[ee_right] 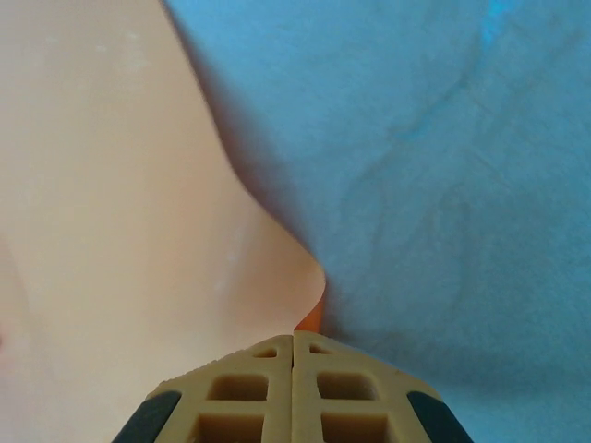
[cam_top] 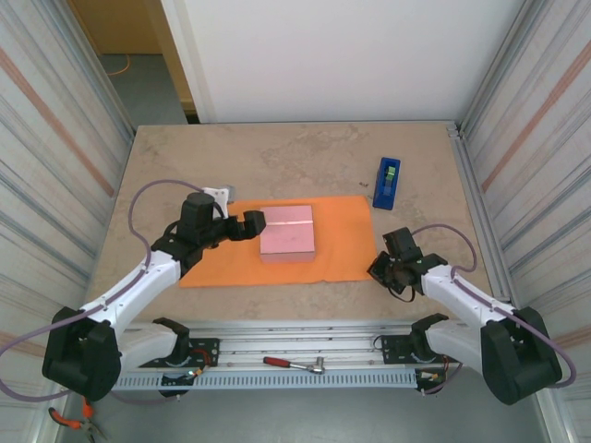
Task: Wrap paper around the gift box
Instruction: First fold the wrapping paper around the gift box.
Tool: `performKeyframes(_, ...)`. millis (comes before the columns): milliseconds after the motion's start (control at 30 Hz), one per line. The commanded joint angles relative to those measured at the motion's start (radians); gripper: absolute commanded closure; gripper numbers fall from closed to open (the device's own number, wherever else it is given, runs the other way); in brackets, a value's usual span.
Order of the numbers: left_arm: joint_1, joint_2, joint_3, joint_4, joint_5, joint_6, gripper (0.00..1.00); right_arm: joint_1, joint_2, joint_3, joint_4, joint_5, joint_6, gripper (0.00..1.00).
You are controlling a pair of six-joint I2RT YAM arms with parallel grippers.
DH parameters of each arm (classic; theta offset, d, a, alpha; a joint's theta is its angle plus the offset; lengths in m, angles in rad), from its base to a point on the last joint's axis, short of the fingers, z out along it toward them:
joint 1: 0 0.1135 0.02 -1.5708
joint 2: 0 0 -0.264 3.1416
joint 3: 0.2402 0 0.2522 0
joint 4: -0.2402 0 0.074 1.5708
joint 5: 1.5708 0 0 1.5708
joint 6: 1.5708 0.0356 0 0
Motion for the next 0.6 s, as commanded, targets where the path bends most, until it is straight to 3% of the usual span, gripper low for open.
performKeyframes(0, 0.008, 0.002, 0.021, -0.028, 0.026, 0.012, 0.01, 0.015, -0.052, 0.048, 0.019, -0.015, -0.032, 1.0)
performKeyframes(267, 0.008, 0.021, 0.08, -0.066, 0.084, -0.001, 0.01, 0.093, -0.114, 0.133, 0.031, -0.04, -0.056, 1.0)
performKeyframes(567, 0.008, 0.068, 0.152, -0.067, 0.183, -0.058, 0.01, 0.322, 0.026, 0.332, 0.079, -0.019, -0.122, 1.0)
